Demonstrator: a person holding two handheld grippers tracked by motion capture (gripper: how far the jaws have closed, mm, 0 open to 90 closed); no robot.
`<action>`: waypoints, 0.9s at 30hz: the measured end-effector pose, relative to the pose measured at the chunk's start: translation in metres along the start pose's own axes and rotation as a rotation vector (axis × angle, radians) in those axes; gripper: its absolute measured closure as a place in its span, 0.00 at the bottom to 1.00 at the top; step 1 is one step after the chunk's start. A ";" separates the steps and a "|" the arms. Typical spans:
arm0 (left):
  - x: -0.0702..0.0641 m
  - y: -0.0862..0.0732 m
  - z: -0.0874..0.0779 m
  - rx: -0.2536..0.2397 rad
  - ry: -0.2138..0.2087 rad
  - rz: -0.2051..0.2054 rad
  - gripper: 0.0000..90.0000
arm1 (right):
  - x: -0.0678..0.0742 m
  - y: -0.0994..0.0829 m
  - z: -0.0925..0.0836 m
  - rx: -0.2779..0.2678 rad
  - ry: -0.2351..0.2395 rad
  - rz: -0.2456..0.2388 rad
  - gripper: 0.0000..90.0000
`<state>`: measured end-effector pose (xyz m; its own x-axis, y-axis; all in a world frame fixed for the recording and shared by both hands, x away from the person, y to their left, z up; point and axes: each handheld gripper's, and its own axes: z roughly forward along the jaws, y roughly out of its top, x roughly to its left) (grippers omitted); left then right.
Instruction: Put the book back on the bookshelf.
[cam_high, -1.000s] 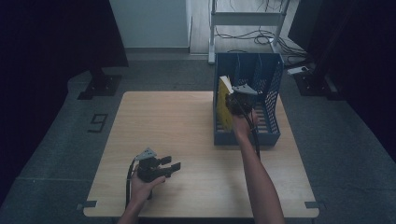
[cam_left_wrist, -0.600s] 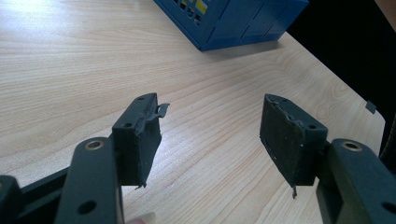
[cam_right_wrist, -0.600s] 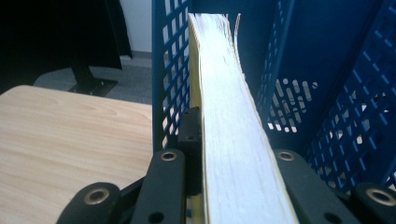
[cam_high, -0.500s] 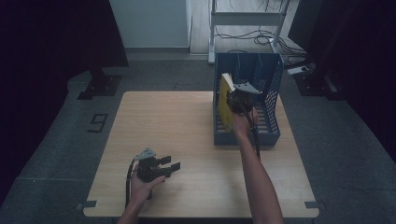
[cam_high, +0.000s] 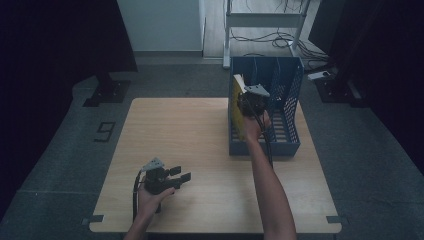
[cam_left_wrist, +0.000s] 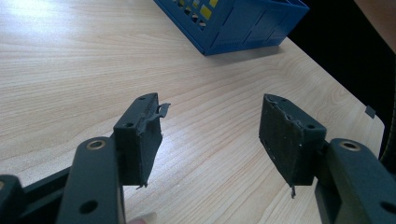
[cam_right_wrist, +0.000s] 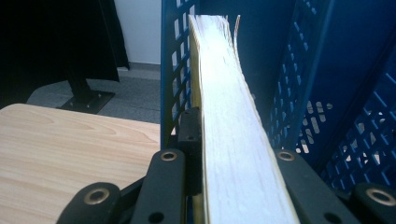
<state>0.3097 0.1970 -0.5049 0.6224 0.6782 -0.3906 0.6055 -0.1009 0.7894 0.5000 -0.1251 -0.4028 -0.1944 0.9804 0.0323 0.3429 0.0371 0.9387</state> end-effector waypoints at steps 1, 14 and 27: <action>0.000 0.000 0.000 0.000 0.001 0.000 0.43 | 0.000 0.000 0.002 -0.001 -0.001 0.006 0.83; 0.004 -0.001 0.000 -0.003 0.004 -0.006 0.44 | 0.001 0.003 0.018 -0.014 -0.025 0.019 0.83; 0.001 -0.001 0.002 0.004 -0.005 -0.002 0.44 | 0.005 0.007 0.028 -0.017 -0.033 0.012 0.82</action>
<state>0.3112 0.1966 -0.5069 0.6237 0.6748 -0.3945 0.6087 -0.1027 0.7867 0.5268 -0.1145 -0.4059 -0.1600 0.9866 0.0325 0.3290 0.0223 0.9441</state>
